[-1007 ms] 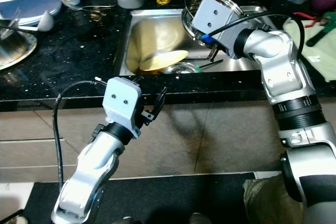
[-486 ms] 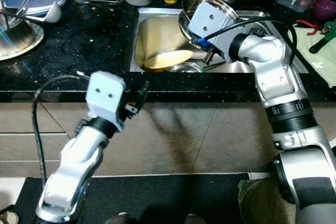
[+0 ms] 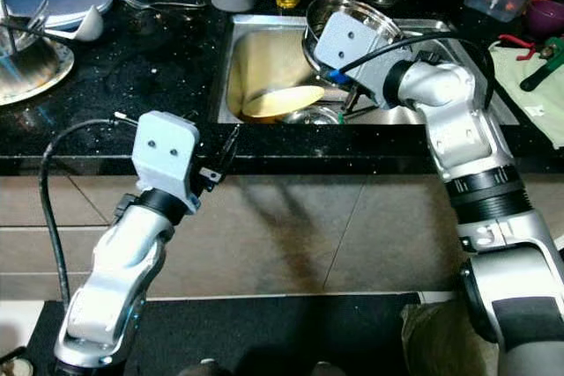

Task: Kitchen organization

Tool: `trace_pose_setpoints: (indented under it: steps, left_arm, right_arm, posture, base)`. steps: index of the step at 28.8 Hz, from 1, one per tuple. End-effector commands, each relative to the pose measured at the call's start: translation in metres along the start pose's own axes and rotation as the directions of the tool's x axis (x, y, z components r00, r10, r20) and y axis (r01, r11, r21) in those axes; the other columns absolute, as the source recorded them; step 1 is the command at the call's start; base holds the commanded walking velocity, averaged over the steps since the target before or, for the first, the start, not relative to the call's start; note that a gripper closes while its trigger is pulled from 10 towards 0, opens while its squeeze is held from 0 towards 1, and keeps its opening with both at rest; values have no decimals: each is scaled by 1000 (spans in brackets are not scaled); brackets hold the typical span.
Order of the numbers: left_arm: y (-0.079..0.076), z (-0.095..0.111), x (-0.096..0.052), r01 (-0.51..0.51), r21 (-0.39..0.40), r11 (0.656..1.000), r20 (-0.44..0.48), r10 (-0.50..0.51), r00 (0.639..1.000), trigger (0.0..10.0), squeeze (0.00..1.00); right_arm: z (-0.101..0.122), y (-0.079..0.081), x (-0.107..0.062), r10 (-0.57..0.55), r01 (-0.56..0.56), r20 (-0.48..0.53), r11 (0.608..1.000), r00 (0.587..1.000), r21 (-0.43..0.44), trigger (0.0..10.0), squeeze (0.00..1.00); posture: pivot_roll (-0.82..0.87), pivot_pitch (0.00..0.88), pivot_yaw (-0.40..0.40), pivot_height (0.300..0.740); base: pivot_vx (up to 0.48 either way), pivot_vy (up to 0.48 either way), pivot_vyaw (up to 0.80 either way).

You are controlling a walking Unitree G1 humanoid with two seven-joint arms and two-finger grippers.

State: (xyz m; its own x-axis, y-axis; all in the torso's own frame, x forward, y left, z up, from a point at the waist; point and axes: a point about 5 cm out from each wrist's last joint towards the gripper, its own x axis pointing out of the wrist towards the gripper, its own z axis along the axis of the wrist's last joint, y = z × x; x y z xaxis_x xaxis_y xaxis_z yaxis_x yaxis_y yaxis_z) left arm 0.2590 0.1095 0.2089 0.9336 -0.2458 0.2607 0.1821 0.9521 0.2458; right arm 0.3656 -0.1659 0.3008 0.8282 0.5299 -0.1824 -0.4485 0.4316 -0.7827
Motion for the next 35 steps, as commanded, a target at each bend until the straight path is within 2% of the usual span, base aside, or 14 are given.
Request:
trace_pose_setpoints:
  steps: [1,35]
  left_arm:
    - [1,2,1,-4,10,1000,2,4,1000,10000,0]
    - [-3,3,1,11,8,1000,0,-11,1000,10000,0]
  right_arm:
    - [2,-6,-3,-20,20,-2,1000,1000,-14,10000,0]
    - [-1,-7,-4,-21,21,-15,1000,1000,-4,10000,0]
  posture:
    - [15,45,-54,740]
    - [12,54,-51,740]
  base:
    - [289,0,0]
    - [321,0,0]
